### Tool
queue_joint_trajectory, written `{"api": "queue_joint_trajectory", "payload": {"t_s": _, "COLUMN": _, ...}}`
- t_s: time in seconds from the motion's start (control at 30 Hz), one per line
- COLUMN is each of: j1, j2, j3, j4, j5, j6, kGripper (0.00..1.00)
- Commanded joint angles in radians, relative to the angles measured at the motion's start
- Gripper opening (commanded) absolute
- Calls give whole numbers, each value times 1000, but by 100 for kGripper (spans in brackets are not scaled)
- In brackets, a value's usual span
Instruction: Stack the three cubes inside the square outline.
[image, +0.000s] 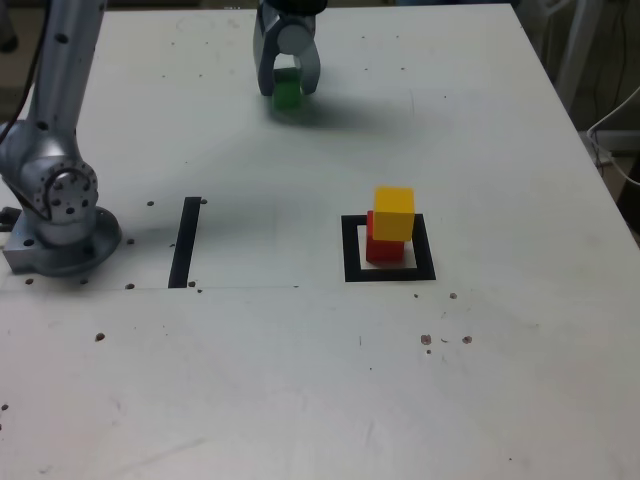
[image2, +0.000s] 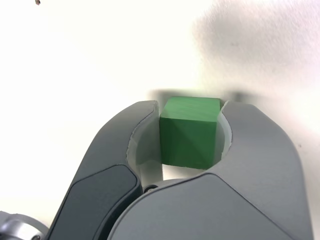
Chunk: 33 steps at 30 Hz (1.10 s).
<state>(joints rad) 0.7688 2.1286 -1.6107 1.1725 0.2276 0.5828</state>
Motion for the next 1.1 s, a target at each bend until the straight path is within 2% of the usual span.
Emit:
{"api": "queue_joint_trajectory", "payload": {"t_s": 0.0, "j1": -16, "j2": -29, "j3": -22, "j4": 27, "j5": -3, "j6": 2, "kGripper": 17}}
{"api": "queue_joint_trajectory", "payload": {"t_s": 0.23, "j1": -94, "j2": -112, "j3": -145, "j4": 193, "j5": -13, "j6": 2, "kGripper": 17}}
{"api": "queue_joint_trajectory", "payload": {"t_s": 0.33, "j1": -146, "j2": -138, "j3": -215, "j4": 266, "j5": -31, "j6": 2, "kGripper": 17}}
{"api": "queue_joint_trajectory", "payload": {"t_s": 0.53, "j1": -289, "j2": -157, "j3": -317, "j4": 362, "j5": -53, "j6": -49, "kGripper": 17}}
{"api": "queue_joint_trajectory", "payload": {"t_s": 0.77, "j1": -454, "j2": -207, "j3": -333, "j4": 415, "j5": -62, "j6": -185, "kGripper": 17}}
{"api": "queue_joint_trajectory", "payload": {"t_s": 1.07, "j1": -636, "j2": -238, "j3": -300, "j4": 446, "j5": -48, "j6": -375, "kGripper": 17}}
